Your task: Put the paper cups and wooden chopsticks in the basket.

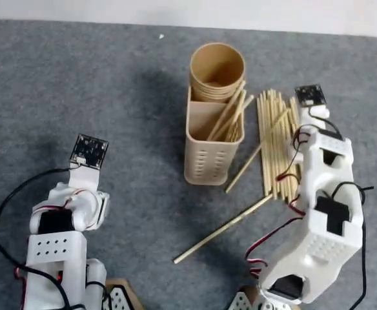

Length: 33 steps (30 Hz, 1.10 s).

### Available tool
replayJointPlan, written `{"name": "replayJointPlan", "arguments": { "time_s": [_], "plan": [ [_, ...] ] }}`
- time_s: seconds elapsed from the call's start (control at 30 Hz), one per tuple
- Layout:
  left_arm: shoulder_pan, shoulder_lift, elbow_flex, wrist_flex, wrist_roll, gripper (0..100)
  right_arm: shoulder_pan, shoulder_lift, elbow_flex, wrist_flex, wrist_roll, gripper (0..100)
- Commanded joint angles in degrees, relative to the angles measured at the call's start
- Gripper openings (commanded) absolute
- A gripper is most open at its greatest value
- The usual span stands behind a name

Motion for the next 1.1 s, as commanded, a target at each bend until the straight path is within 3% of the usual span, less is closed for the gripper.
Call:
{"name": "replayJointPlan", "arguments": {
  "time_s": [0.0, 0.2, 0.47, 0.73, 1.07],
  "plan": [
    [0.7, -0.7, -0.1, -0.7, -0.4, 20, 1.2, -0.3, -0.4, 0.7, 0.3, 0.7],
    [0.7, -0.7, -0.1, -0.8, -0.4, 20, 3.5, -5.4, -1.8, 0.7, -6.9, 0.5],
    [0.7, -0.7, 0.0, -0.8, -0.4, 20, 0.2, -32.9, -1.5, 0.7, -17.7, 0.5],
    [0.7, -0.7, 0.0, -0.8, -0.4, 20, -12.2, -54.2, -1.4, 1.1, -26.1, 0.5],
    [0.7, -0.7, 0.0, -0.9, -0.4, 20, -29.0, -62.6, -0.8, -12.7, -34.5, 0.5]
  ]
}}
